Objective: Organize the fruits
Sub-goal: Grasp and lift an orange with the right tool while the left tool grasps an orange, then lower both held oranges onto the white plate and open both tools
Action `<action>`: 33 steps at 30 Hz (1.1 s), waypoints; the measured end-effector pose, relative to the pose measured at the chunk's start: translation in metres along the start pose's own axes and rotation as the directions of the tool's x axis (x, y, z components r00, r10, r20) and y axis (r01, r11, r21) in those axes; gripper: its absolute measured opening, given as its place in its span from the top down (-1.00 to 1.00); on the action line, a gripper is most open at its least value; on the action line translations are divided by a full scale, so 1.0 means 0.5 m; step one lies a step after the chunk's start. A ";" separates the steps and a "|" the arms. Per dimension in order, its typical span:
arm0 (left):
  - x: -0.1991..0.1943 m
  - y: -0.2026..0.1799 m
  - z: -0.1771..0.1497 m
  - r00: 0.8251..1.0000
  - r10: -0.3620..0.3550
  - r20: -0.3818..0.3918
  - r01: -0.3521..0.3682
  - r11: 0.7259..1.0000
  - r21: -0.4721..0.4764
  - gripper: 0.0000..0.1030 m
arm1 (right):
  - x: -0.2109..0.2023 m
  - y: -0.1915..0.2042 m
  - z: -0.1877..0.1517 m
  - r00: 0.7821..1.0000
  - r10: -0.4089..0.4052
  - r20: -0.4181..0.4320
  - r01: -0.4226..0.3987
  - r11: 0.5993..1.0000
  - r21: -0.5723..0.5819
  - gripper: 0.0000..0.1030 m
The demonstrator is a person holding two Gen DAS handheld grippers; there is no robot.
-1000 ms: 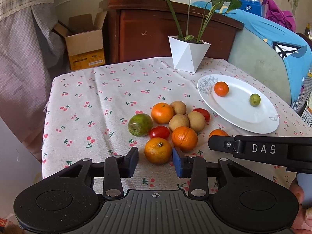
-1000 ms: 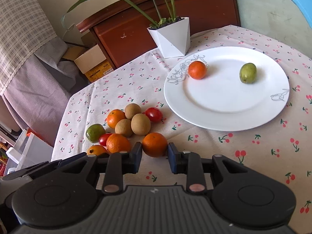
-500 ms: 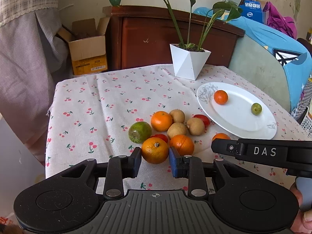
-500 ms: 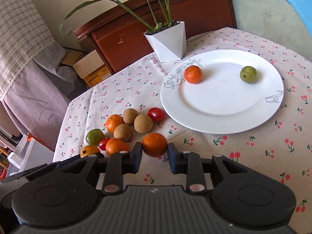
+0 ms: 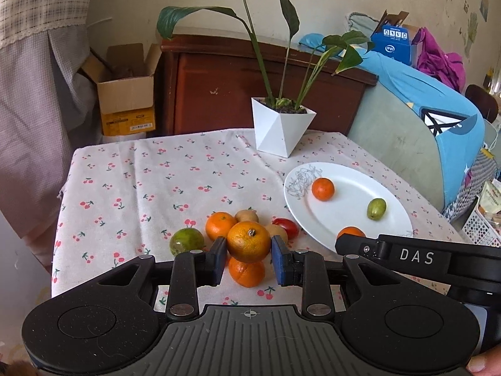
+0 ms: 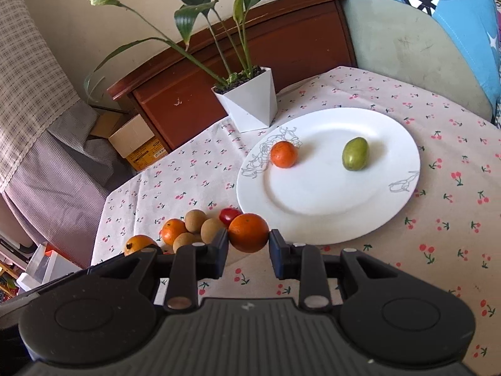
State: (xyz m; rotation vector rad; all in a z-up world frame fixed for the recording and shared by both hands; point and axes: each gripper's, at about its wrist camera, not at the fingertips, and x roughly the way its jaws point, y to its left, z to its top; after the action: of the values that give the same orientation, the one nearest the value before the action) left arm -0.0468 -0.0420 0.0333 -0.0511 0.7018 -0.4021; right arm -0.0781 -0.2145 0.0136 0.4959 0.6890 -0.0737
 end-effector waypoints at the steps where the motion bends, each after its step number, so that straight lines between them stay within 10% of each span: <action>1: 0.001 -0.004 0.005 1.000 -0.006 0.001 0.006 1.000 0.001 0.46 | -0.005 -0.004 0.004 1.000 -0.009 0.011 0.009 1.000 0.005 0.46; 11: 0.043 -0.056 0.052 0.997 -0.080 -0.013 0.080 0.997 -0.020 0.46 | -0.046 -0.068 0.050 0.989 -0.095 0.110 0.080 0.989 0.127 0.46; 33: 0.168 -0.121 0.048 0.987 -0.130 -0.098 0.128 0.991 -0.033 0.41 | 0.001 -0.134 0.037 0.987 -0.155 0.042 0.140 0.958 0.252 0.40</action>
State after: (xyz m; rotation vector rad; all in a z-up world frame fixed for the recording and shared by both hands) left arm 0.0057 -0.1313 0.0106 -0.1027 0.8052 -0.5221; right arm -0.0819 -0.2821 -0.0023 0.6792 0.6587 -0.3179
